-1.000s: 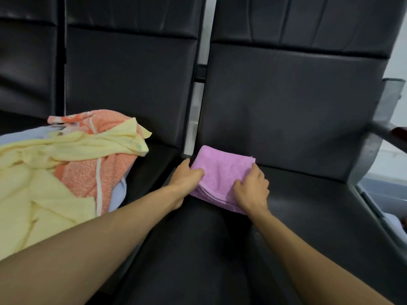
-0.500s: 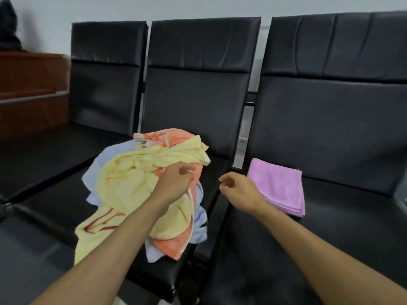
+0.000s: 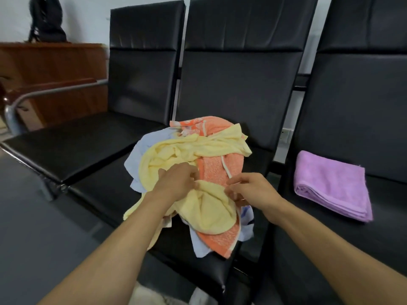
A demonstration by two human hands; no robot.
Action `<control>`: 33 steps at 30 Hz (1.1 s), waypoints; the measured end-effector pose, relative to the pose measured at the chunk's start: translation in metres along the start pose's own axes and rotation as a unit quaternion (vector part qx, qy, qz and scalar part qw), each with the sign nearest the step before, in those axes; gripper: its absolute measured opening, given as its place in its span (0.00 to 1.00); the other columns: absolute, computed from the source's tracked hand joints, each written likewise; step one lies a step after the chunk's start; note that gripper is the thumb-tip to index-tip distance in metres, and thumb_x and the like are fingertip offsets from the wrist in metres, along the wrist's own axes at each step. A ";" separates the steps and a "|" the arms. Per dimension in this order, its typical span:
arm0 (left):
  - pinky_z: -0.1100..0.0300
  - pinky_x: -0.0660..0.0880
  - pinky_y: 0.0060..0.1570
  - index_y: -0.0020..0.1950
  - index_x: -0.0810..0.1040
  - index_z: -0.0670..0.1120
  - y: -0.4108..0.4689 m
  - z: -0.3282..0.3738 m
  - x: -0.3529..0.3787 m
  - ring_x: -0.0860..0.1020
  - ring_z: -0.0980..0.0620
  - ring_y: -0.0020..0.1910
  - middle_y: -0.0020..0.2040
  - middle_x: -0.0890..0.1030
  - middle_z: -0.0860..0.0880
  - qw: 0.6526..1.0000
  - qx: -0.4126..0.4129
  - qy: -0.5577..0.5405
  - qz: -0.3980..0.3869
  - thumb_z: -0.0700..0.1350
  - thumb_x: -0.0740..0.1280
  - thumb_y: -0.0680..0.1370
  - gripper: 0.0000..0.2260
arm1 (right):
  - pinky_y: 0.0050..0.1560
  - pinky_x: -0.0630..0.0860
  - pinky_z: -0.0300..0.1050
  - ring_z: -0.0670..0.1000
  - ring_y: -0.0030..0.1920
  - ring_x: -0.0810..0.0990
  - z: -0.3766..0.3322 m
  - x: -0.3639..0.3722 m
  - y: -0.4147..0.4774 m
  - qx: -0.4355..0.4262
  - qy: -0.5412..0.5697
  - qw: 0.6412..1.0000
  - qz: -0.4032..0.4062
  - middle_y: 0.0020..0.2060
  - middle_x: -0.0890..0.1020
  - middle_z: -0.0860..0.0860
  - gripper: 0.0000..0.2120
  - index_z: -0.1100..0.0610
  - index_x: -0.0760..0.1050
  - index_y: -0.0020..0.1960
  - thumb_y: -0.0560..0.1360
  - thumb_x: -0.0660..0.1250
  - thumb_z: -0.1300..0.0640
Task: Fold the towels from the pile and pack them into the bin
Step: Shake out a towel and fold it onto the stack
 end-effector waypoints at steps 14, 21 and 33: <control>0.60 0.73 0.58 0.47 0.77 0.45 -0.037 0.065 -0.016 0.77 0.61 0.55 0.51 0.82 0.51 0.853 0.220 -0.431 -0.196 0.36 0.60 0.82 0.08 | 0.57 0.78 0.55 0.62 0.57 0.80 -0.013 -0.024 0.027 0.171 0.274 0.946 -0.036 0.55 0.82 0.62 0.24 0.67 0.75 0.60 0.80 0.59 0.45; 0.52 0.80 0.53 0.49 0.81 0.43 -0.039 0.062 -0.023 0.83 0.45 0.51 0.49 0.83 0.40 0.859 0.170 -0.442 -0.194 0.28 0.60 0.78 0.13 | 0.53 0.80 0.55 0.61 0.55 0.81 -0.016 0.000 0.029 0.152 0.186 0.952 -0.193 0.58 0.79 0.66 0.18 0.67 0.75 0.62 0.75 0.67 0.61; 0.50 0.66 0.63 0.72 0.63 0.46 -0.006 -0.002 -0.019 0.61 0.43 0.70 0.70 0.64 0.43 0.919 -0.225 -0.305 0.108 0.41 0.60 0.77 0.23 | 0.54 0.79 0.48 0.56 0.54 0.82 -0.017 -0.043 -0.006 0.071 0.134 0.906 -0.396 0.56 0.82 0.58 0.18 0.62 0.80 0.59 0.71 0.64 0.71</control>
Point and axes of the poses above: each hand's wrist, its own y-axis towards the middle knuckle, its own x-axis out of the palm, z = x × y, the point moved 2 cm from there along y, towards the middle knuckle
